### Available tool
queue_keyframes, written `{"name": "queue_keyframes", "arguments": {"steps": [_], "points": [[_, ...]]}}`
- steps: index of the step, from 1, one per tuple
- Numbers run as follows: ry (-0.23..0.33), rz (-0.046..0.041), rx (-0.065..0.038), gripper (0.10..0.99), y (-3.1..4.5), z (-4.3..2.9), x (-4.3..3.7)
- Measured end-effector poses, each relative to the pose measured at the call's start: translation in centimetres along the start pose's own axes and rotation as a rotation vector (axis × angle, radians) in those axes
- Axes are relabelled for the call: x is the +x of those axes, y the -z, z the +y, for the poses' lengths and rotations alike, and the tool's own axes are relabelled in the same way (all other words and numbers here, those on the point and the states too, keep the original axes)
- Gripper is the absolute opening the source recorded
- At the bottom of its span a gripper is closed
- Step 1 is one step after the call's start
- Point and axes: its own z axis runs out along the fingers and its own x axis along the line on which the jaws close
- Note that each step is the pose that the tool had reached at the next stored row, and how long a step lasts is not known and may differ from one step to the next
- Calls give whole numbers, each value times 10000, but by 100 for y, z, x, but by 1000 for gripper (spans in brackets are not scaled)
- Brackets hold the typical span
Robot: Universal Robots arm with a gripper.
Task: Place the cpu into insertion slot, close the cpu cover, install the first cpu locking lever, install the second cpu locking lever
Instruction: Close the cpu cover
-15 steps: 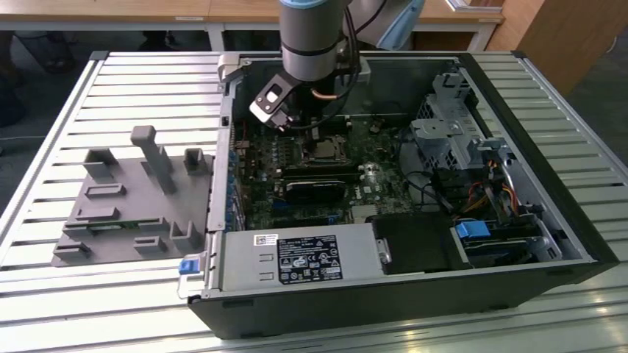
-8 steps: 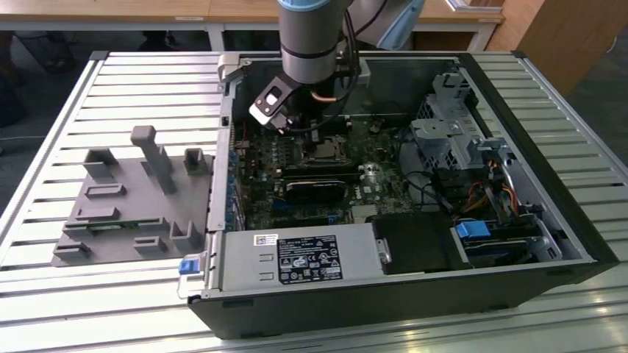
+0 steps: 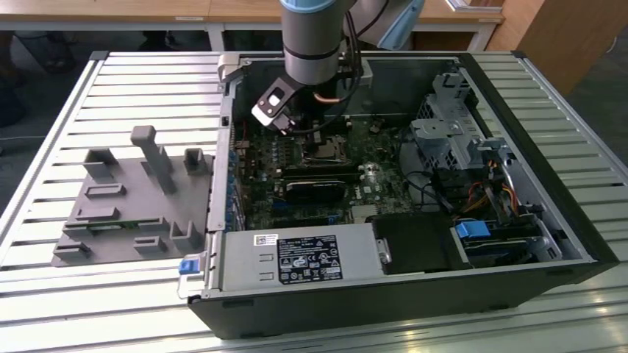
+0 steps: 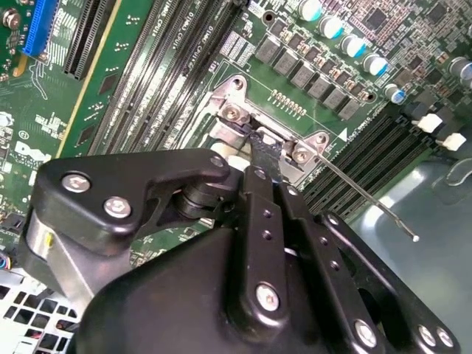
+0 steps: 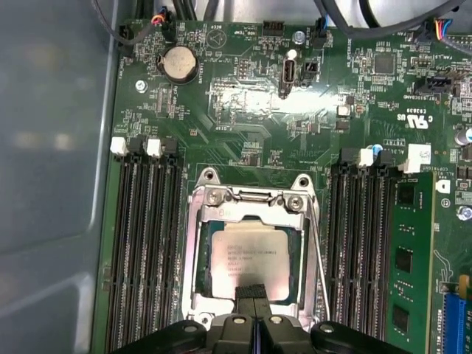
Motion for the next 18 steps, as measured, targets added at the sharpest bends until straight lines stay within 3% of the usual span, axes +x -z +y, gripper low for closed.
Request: {"name": "queue_keyframes", "arguments": {"steps": [12, 14, 18], "points": [[-2, 11, -23, 106, -38, 45, 12], [-2, 70, -36, 106, -42, 49, 26], [-15, 280, -42, 106, -61, 50, 43]]}}
